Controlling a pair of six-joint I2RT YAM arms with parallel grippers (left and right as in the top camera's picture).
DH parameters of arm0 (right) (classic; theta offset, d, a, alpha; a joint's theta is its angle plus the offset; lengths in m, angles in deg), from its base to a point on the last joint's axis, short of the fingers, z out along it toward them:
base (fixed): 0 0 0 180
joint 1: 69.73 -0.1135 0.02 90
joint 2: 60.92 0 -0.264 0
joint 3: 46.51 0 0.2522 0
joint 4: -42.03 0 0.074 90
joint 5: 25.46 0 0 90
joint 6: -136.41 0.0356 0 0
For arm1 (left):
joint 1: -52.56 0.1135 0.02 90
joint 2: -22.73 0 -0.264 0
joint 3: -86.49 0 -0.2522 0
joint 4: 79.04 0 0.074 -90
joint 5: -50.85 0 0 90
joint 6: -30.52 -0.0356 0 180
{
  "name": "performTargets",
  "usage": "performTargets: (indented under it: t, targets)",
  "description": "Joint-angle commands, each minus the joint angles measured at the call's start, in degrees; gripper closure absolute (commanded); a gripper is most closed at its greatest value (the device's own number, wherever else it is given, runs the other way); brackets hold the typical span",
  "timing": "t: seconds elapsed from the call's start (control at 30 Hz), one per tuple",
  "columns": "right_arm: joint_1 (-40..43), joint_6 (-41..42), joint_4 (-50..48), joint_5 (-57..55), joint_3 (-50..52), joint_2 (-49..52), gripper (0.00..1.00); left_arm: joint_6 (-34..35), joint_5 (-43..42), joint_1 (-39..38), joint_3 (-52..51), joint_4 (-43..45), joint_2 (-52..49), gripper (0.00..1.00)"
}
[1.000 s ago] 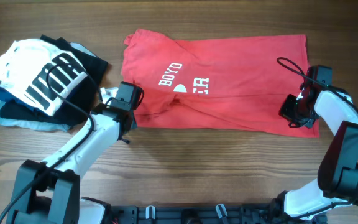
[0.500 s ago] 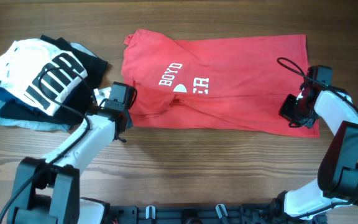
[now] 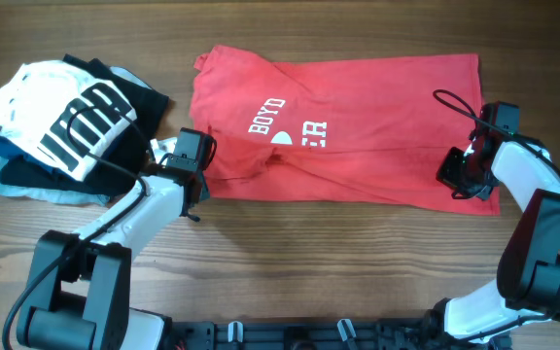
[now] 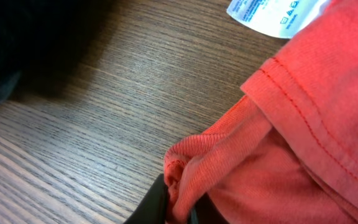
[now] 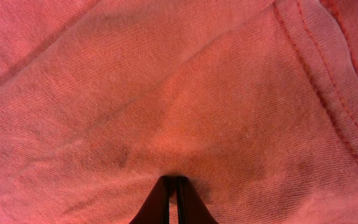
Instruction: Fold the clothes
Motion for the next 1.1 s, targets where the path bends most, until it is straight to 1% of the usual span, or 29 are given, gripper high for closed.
performTargets:
  t: [0.0,0.07,0.13,0.2,0.27,0.37,0.43,0.53,0.6,0.63,0.7,0.73,0.83,0.97,1.07]
  targets:
    - [0.2,-0.5,-0.2,-1.2,1.0,1.3,0.93,-1.6,6.1,0.3,-0.5,0.1,-0.6,0.96]
    - [0.2,-0.5,-0.2,-1.2,1.0,1.3,0.93,-4.2,14.4,0.3,-0.4,0.2,-0.6,0.96]
    - [0.2,-0.5,-0.2,-1.2,1.0,1.3,0.94,-4.9,20.7,0.4,-0.4,0.4,-0.6,0.96]
    - [0.2,-0.5,-0.2,-1.2,1.0,1.3,0.94,-5.0,22.4,0.7,-0.4,1.2,-0.6,0.96]
    - [0.2,-0.5,-0.2,-1.2,1.0,1.3,0.94,-8.0,22.4,0.7,-0.4,3.0,-0.6,0.94]
    - [0.2,-0.5,-0.2,-1.2,1.0,1.3,0.94,-9.2,22.4,0.7,-0.4,2.5,-0.6,0.93]
    - [0.2,-0.5,-0.3,-1.6,1.0,1.3,0.94,-9.2,20.4,0.6,-0.5,-0.6,-0.6,0.93]
    - [0.2,0.6,-0.2,-3.2,1.0,1.3,0.94,-9.2,12.9,0.6,-0.5,-5.4,-0.6,0.91]
    - [0.2,3.3,1.8,-6.8,1.0,1.3,0.93,-9.2,7.4,0.6,-0.5,-8.0,-0.6,0.89]
    - [0.3,4.8,2.9,-8.5,1.0,1.3,0.9,-9.2,5.3,0.6,-0.5,-9.4,-0.6,0.88]
    - [0.5,5.5,4.3,-9.2,1.0,1.3,0.9,-9.2,2.6,0.6,-0.5,-12.2,-0.6,0.89]
    - [1.0,6.4,6.3,-9.4,1.0,1.3,0.91,-9.2,2.0,0.6,-0.5,-14.9,-0.6,0.92]
    - [2.2,8.3,8.3,-11.0,1.0,1.3,0.92,-9.2,2.0,0.6,-0.5,-17.6,-0.6,0.96]
    - [3.9,8.7,8.2,-10.4,1.0,1.3,0.92,-7.9,2.0,0.6,-0.4,-19.0,-0.4,0.96]
    - [4.0,7.5,6.6,-7.2,0.4,1.0,0.92,-7.8,2.0,-0.2,0.5,-18.7,2.6,0.96]
